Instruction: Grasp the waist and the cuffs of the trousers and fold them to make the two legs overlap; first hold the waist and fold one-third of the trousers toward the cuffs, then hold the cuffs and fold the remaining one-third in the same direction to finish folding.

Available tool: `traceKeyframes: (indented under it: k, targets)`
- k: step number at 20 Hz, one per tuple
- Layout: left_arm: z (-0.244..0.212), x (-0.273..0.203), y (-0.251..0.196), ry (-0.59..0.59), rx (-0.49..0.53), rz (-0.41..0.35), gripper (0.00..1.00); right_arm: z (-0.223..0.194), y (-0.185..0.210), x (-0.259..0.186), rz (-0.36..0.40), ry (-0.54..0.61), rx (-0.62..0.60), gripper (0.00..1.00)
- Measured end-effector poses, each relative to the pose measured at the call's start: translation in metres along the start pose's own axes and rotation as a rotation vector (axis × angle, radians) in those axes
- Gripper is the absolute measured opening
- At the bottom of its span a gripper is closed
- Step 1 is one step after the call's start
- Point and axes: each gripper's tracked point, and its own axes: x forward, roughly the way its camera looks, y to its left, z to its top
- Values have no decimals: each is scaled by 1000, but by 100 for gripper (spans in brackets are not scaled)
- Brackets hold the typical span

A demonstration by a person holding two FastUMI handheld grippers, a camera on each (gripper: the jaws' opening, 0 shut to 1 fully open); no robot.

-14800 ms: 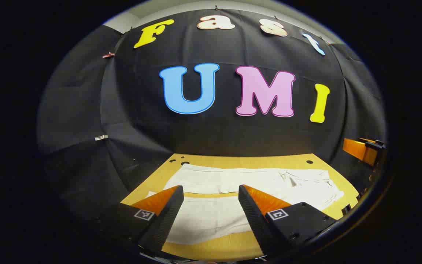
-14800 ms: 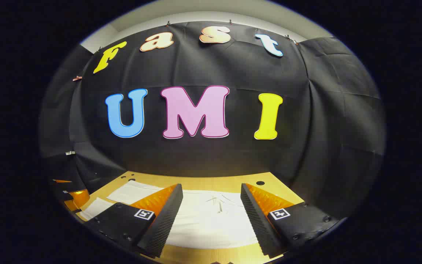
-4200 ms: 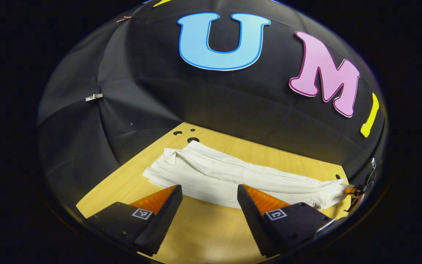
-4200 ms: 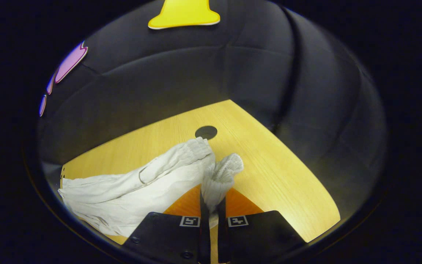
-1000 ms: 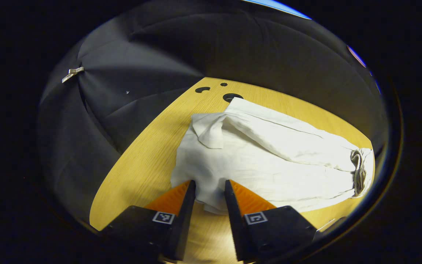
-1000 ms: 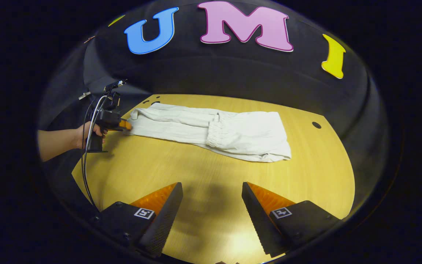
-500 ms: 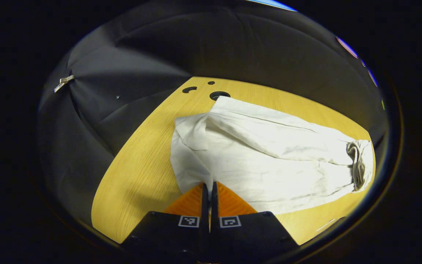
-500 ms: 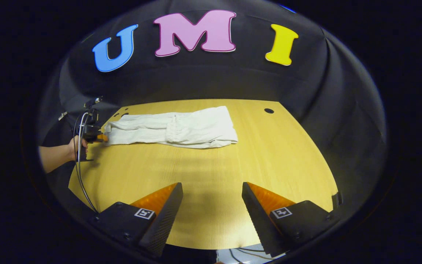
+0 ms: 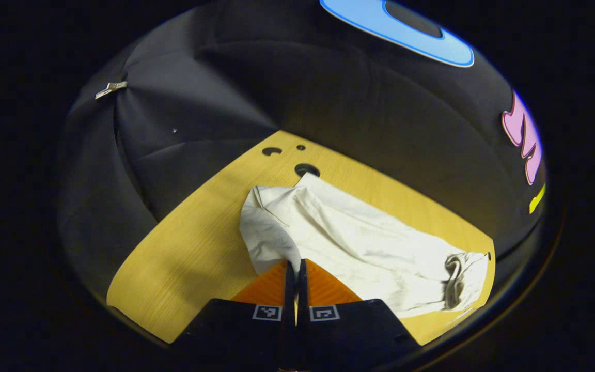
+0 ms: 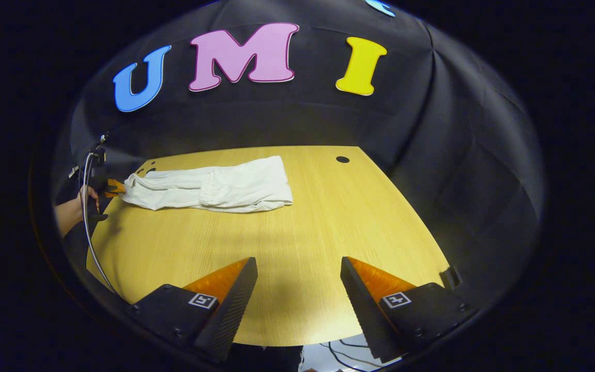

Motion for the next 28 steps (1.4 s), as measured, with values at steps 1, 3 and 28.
traceKeyframes:
  k: [1, 3, 28]
  targets:
    - [10, -6, -9, -15, 8, -9, 5, 2, -6, 0, -3, -5, 11, 99]
    - [26, -18, -28, -46, 34, -22, 5, 8, -17, 4, -2, -18, 25, 99]
    - [-10, -136, -429, -176, 221, -360, 5, 44, -154, 80, 144, -48, 50, 99]
